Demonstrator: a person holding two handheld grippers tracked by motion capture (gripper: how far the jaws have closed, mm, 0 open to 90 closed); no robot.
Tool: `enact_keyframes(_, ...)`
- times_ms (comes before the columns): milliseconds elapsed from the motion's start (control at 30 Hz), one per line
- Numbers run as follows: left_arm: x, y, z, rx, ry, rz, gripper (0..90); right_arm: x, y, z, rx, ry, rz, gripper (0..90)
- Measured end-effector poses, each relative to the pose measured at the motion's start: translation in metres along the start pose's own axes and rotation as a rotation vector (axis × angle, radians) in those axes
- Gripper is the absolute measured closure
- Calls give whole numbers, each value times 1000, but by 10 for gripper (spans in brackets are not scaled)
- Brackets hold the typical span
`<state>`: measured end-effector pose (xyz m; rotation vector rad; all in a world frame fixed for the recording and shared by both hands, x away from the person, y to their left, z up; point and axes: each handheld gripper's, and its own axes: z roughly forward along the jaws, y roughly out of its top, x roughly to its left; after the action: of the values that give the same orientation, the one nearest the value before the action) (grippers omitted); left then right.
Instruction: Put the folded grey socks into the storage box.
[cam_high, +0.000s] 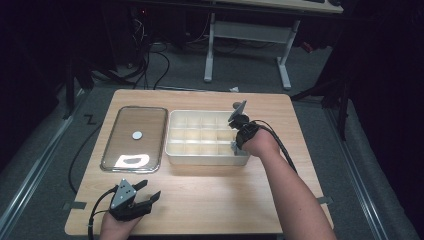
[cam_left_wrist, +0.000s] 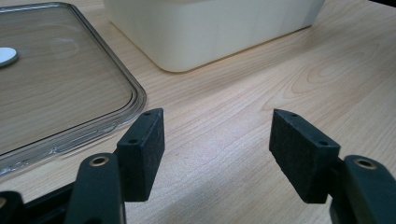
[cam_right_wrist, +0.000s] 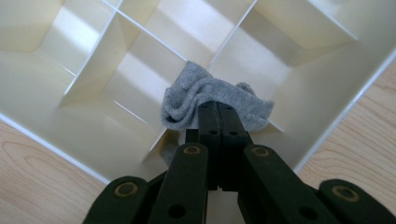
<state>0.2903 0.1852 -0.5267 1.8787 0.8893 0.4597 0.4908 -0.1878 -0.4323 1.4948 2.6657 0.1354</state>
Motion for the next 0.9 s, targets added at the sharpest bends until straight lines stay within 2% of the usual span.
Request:
enact_keyframes(467, -1, 0, 0, -2, -2, -2, 364, 1, 0, 14, 33, -22, -3, 900)
enact_keyframes(600, 0, 0, 0, -3, -1, -4, 364, -1, -1, 27, 44, -11, 14, 900)
enact_keyframes(633, 0, -1, 0, -4, -1, -5, 364, -2, 0, 28, 45, -11, 2, 900)
enact_keyframes(800, 0, -1, 0, -2, -3, -5, 364, -4, 1, 32, 61, 16, 28, 900)
enact_keyframes(867, -1, 0, 0, -1, -2, -4, 363, -4, 2, 36, 61, 15, 13, 900)
enact_keyframes(900, -1, 0, 0, -2, -2, -4, 363, -4, 2, 37, 70, 20, 27, 900)
